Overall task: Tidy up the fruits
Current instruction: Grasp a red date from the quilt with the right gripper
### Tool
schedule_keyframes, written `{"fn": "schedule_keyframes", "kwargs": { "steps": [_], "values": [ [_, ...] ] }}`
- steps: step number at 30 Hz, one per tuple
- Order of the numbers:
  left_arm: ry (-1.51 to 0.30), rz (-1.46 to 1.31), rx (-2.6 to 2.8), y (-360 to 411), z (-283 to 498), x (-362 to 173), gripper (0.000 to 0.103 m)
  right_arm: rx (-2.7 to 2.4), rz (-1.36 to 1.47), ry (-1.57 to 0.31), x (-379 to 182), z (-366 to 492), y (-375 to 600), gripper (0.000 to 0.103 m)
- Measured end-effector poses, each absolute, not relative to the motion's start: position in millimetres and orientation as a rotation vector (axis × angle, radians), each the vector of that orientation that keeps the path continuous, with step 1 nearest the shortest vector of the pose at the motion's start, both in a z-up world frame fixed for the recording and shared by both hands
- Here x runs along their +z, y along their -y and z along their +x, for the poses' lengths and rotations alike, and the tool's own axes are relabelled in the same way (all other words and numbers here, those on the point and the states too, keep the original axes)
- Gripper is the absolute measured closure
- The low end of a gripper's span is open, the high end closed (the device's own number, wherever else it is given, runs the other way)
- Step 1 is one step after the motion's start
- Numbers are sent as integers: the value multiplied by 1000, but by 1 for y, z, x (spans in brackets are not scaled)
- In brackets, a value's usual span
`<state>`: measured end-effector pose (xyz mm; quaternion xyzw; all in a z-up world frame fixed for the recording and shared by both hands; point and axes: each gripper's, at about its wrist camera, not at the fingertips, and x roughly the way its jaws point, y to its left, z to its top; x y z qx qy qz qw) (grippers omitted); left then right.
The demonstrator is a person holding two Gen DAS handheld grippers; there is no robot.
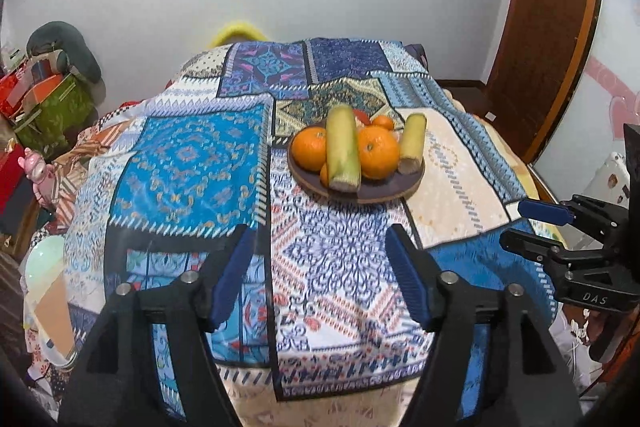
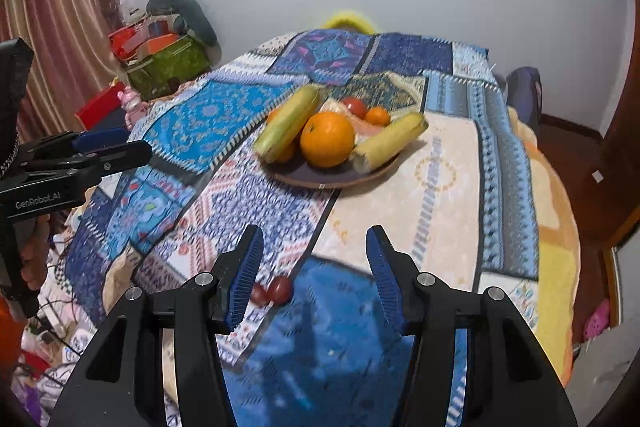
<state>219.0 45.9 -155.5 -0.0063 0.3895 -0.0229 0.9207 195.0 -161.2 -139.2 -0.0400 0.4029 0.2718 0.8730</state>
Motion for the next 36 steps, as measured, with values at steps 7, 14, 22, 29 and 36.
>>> {"fn": "schedule_keyframes", "kwargs": {
  "steps": [7,14,22,29,36],
  "values": [
    [-857,-31,-59,-50,212,-181,32,580,-114,-892,-162,185,151,53],
    [-892,-23,-82,-45,215,-199,32,596,-129,-989,-194,189,140,62],
    [-932,-44,-93,-44,219,-215,33,624,-139,-1038,-208,185,135,63],
    [-940,-45,-89,-45,221,-218,33,616,-121,-1054,-220,190,135,71],
    [-953,-44,-104,-41,227,-221,33,663,-156,-1053,-220,193,123,71]
  ]
}}
